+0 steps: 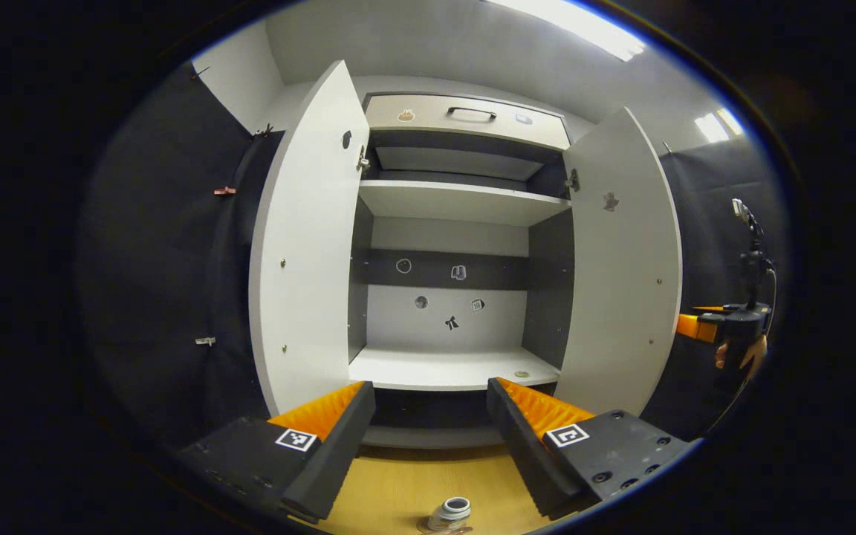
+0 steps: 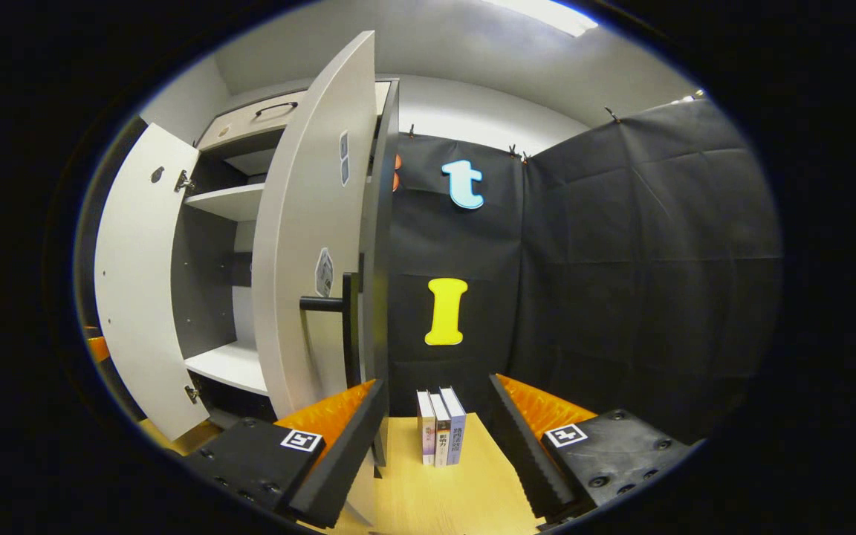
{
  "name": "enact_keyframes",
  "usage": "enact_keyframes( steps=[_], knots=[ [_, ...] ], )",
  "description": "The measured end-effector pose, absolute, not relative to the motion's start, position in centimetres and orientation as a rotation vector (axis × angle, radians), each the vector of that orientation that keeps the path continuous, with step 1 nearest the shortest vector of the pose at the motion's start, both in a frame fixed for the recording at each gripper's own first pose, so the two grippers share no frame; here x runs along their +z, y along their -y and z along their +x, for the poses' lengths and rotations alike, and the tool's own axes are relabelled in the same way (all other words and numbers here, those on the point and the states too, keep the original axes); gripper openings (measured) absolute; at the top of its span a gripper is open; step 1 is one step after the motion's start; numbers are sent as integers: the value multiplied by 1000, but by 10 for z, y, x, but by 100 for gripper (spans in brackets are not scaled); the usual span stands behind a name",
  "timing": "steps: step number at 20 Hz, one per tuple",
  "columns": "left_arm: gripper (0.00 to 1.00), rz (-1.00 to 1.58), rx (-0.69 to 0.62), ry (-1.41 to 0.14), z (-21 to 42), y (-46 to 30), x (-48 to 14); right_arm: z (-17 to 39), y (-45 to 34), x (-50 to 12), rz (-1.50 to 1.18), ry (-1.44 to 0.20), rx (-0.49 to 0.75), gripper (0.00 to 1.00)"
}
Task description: Grasp the bottle in the cabinet with the left hand and place it on the coaster, then close the right door with the right hand and the left door with the left hand.
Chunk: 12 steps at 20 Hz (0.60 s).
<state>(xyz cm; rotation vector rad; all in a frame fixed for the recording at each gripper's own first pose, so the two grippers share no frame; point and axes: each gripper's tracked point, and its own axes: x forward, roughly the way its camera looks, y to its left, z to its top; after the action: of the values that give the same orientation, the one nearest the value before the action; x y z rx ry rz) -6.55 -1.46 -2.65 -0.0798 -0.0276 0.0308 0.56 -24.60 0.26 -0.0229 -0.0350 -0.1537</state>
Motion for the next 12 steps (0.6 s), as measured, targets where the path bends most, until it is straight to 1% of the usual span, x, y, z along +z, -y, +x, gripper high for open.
enact_keyframes(
  steps=[1,8,12],
  knots=[
    [96,-97,40,22,-65,13,-29,5,244,2,-19,36,-140,93],
    [96,-54,84,19,-56,-13,-33,4,213,0,-4,25,-75,93],
    [96,-48,65,9,-53,-24,-34,9,164,-4,2,5,11,92]
  ],
)
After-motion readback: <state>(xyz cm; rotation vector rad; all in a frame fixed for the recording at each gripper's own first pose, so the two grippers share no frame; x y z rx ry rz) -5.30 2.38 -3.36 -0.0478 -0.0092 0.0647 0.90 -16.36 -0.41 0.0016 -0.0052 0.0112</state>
